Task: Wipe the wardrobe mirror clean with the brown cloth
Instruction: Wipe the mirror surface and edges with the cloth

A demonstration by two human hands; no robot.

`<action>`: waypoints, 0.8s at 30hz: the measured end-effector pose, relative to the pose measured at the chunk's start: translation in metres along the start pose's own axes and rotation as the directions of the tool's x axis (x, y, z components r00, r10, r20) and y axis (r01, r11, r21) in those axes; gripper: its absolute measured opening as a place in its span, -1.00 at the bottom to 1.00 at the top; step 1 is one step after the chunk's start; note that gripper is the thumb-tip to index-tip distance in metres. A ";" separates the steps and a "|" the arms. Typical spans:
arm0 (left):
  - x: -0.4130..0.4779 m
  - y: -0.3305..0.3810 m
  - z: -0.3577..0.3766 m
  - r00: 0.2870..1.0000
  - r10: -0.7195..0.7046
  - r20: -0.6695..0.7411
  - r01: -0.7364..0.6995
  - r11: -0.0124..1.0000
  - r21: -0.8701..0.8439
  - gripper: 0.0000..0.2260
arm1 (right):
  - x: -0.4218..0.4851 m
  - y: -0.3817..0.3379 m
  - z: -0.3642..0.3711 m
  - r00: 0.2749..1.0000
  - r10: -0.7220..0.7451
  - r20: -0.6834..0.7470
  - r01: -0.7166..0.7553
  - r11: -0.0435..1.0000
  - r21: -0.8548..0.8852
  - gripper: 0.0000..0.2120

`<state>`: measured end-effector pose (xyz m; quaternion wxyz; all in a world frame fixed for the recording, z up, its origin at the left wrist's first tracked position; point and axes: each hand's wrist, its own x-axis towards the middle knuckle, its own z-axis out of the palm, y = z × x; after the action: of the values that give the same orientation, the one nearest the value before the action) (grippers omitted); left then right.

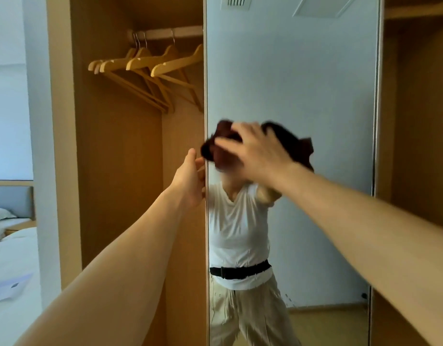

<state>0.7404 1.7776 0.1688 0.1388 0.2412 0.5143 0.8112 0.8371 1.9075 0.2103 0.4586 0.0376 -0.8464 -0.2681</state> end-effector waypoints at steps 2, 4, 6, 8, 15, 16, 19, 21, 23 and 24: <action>0.003 -0.001 -0.002 1.000 -0.003 -0.019 0.003 1.000 0.010 -0.59 | 0.030 0.009 -0.017 0.993 0.113 -0.029 -0.113 0.994 -0.009 -0.40; 0.005 -0.003 -0.003 0.999 0.003 -0.039 -0.003 1.000 0.007 -0.61 | 0.040 0.003 -0.016 0.980 0.189 -0.062 -0.191 0.981 -0.017 -0.40; 0.004 -0.004 -0.001 0.999 0.009 -0.048 -0.009 1.000 0.000 -0.60 | 0.028 -0.016 -0.004 0.966 0.243 -0.095 -0.241 0.970 0.031 -0.38; 0.002 -0.004 0.001 0.998 0.019 -0.052 -0.020 1.000 -0.017 -0.60 | 0.001 -0.038 0.017 0.972 0.216 -0.092 -0.211 0.975 0.067 -0.34; 0.003 -0.003 0.000 1.000 0.008 -0.013 -0.008 1.000 0.020 -0.49 | -0.111 -0.073 0.071 0.979 -0.201 0.042 0.197 0.976 0.088 -0.33; 0.004 -0.004 0.000 1.000 0.015 -0.027 -0.013 0.999 0.042 -0.51 | -0.115 -0.066 0.072 0.950 -0.309 0.048 0.305 0.949 0.079 -0.37; 0.007 -0.005 0.001 0.997 0.028 -0.070 -0.023 0.998 0.064 -0.60 | -0.094 -0.042 0.064 0.902 -0.428 0.054 0.425 0.904 0.051 -0.44; 0.008 -0.006 0.003 0.997 0.019 -0.077 -0.016 0.999 0.042 -0.65 | -0.061 -0.020 0.048 0.951 -0.309 -0.027 0.310 0.950 0.025 -0.40; 0.011 -0.007 0.002 0.996 0.017 -0.090 -0.012 0.998 0.062 -0.63 | -0.021 0.008 0.024 0.988 -0.110 -0.109 0.113 0.993 0.017 -0.35; 0.012 -0.008 0.001 0.995 0.012 -0.099 -0.005 0.998 0.062 -0.58 | -0.002 0.022 0.012 0.992 -0.022 -0.122 0.024 1.000 0.017 -0.35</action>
<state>0.7308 1.7873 0.1644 0.1020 0.2069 0.5445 0.8064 0.8323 1.9316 0.2143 0.5060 0.0678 -0.8187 -0.2629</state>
